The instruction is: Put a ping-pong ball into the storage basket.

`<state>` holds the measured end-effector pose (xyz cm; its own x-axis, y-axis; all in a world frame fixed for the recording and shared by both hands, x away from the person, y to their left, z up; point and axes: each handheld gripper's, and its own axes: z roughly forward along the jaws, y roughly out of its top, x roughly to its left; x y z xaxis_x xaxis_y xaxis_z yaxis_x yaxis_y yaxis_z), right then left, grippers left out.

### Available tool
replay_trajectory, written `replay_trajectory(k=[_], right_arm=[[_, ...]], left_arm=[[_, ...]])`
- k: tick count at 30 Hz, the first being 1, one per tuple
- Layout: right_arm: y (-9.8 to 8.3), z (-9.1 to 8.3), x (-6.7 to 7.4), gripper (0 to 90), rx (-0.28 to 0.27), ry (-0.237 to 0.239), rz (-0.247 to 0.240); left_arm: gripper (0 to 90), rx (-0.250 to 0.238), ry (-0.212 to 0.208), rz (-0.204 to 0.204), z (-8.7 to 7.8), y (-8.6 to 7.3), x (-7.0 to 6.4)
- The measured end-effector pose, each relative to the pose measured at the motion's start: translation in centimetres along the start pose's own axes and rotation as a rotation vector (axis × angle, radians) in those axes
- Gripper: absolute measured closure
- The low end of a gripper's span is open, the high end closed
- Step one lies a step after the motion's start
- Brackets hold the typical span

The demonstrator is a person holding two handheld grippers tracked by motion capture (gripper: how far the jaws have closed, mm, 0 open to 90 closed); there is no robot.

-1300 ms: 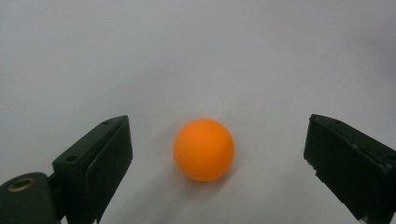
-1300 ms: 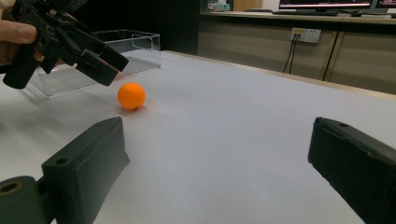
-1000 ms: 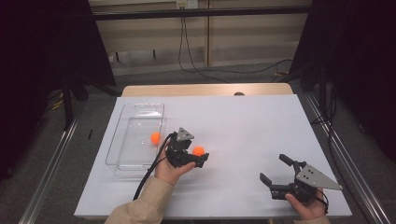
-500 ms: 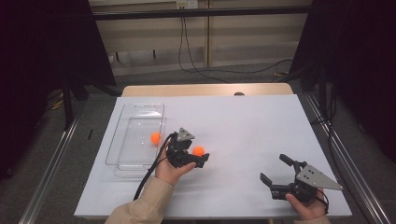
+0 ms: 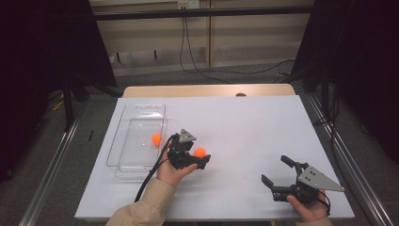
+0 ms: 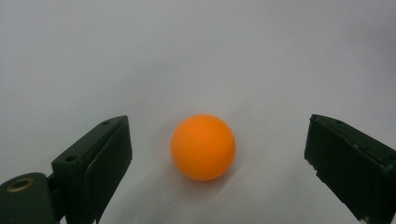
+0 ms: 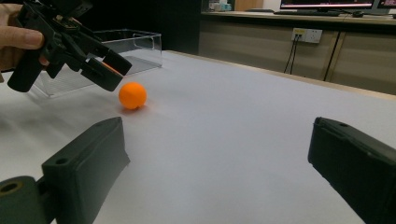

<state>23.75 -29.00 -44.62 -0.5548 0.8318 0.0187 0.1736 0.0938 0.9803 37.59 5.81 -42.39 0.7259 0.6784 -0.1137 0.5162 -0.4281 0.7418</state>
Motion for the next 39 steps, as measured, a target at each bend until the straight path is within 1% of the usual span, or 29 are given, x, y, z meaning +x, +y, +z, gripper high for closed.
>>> replay_trajectory(k=[1,4,8,9,14,19,21,22,26,27,29,35,39], right_arm=[[0.0,0.0,0.0,3.6,0.000,0.001,-0.001],[0.0,0.0,0.0,3.6,0.000,-0.001,0.002],[0.0,0.0,0.0,3.6,0.000,-0.001,0.003],[0.0,0.0,-0.1,3.6,-0.001,-0.002,0.002],[0.0,0.0,-0.1,3.6,0.000,-0.001,0.001],[0.0,0.0,-0.1,3.6,0.000,0.000,0.002],[0.0,0.0,0.0,3.6,0.000,0.001,0.000],[0.0,0.0,0.0,3.6,-0.001,0.002,0.001],[0.0,0.2,0.0,3.6,-0.002,0.006,0.003],[0.0,0.2,0.0,3.6,-0.002,0.008,0.001],[0.0,0.2,0.0,3.6,0.000,0.009,-0.002],[0.0,0.2,0.0,3.8,-0.002,0.007,-0.001],[0.1,0.2,0.0,3.9,-0.004,0.007,0.005]], left_arm=[[7.5,0.000,0.003,0.003,0.0,-0.1,0.0],[7.8,0.000,0.005,-0.010,0.2,-0.2,0.1],[8.2,0.002,0.015,-0.004,0.3,-0.2,0.2],[8.2,-0.001,0.014,-0.011,0.4,-0.2,0.1],[9.2,0.013,0.021,0.001,0.7,-0.4,0.1],[9.7,0.015,0.026,0.008,1.0,-0.4,0.1],[9.9,0.017,0.026,0.008,1.0,-0.5,0.1],[9.9,0.013,0.025,0.000,1.1,-0.5,0.0],[10.2,0.018,0.033,0.005,1.2,-0.6,0.1],[10.9,0.021,0.033,0.006,1.2,-0.6,0.1],[12.2,0.023,0.030,-0.006,1.3,-0.7,0.2],[15.8,0.031,0.030,0.007,1.4,-0.7,0.1],[18.1,0.030,0.030,0.001,1.6,-0.8,0.2]])
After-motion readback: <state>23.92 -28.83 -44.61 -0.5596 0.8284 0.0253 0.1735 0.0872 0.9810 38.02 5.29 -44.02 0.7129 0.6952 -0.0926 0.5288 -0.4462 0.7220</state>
